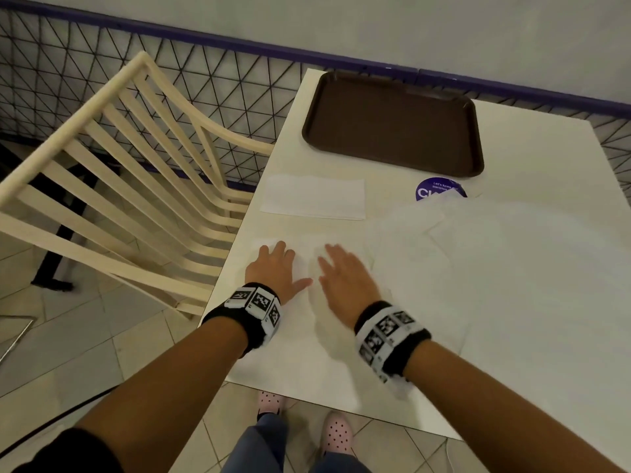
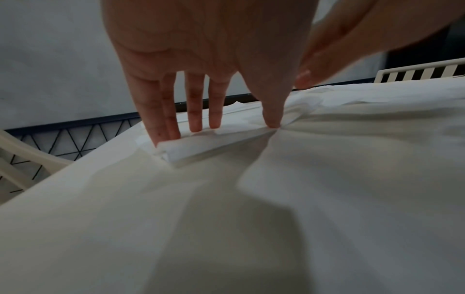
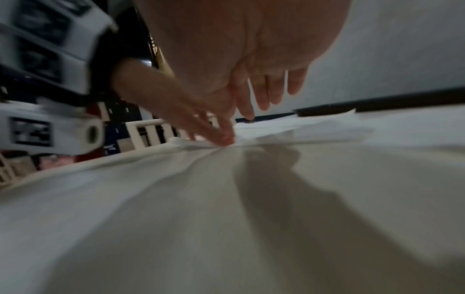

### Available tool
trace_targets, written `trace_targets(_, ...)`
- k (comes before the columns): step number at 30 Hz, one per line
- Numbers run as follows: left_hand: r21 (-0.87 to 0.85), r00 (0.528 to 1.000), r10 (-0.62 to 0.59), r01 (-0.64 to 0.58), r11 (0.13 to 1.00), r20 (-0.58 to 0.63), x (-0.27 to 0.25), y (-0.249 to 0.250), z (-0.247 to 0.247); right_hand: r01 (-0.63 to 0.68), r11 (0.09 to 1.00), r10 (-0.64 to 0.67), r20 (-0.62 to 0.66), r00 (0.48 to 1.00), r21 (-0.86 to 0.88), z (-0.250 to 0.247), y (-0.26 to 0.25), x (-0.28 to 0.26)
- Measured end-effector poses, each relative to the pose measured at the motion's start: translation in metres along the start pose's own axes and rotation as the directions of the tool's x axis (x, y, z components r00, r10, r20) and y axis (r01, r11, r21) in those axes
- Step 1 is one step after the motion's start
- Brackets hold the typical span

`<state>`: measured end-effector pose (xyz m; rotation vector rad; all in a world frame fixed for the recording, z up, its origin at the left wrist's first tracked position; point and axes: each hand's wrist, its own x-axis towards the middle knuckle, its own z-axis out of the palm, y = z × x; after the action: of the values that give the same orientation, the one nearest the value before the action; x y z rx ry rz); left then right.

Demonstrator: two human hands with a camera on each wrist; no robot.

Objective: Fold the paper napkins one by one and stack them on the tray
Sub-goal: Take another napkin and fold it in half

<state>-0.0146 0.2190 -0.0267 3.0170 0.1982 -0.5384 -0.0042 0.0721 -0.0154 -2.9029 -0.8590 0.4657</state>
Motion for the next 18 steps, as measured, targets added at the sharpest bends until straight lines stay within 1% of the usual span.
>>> trace_targets(1, -0.002, 1.000, 0.000, 0.000, 1.000, -0.011, 0.000, 0.001, 0.001, 0.046, 0.998, -0.044, 0.057, 0.997, -0.037, 0.008, -0.008, -0.005)
trace_targets(3, 0.001, 1.000, 0.002, -0.002, 1.000, -0.027, -0.001, 0.001, 0.002, 0.064, 0.997, -0.058, 0.150, 0.987, -0.039, 0.021, -0.019, -0.009)
trace_targets(5, 0.007, 0.999, 0.001, -0.001, 1.000, -0.033, -0.002, 0.002, 0.002, 0.036, 0.999, -0.033, 0.195, 0.980, -0.010, 0.026, -0.021, -0.011)
trace_targets(8, 0.003, 1.000, -0.007, 0.008, 1.000, -0.026, -0.002, 0.002, 0.003, -0.008, 1.000, 0.007, 0.265, 0.964, 0.004, 0.028, -0.013, -0.016)
trace_targets(10, -0.005, 1.000, -0.014, 0.013, 1.000, -0.025, -0.002, 0.002, 0.003, -0.042, 0.999, 0.040, 0.281, 0.959, -0.002, 0.026, 0.000, -0.019)
trace_targets(14, -0.028, 1.000, -0.007, 0.006, 1.000, -0.026, -0.002, 0.002, 0.003, -0.143, 0.989, 0.123, 0.291, 0.949, 0.048, 0.014, 0.029, -0.028)
trace_targets(16, -0.036, 1.000, -0.017, 0.017, 0.999, -0.018, -0.003, 0.002, 0.003, -0.141, 0.988, 0.117, 0.298, 0.947, 0.063, 0.009, 0.035, -0.029)
trace_targets(18, -0.007, 0.999, -0.024, 0.023, 1.000, -0.034, -0.005, 0.004, 0.001, -0.138, 0.987, 0.107, 0.302, 0.947, 0.082, 0.006, 0.036, -0.027)
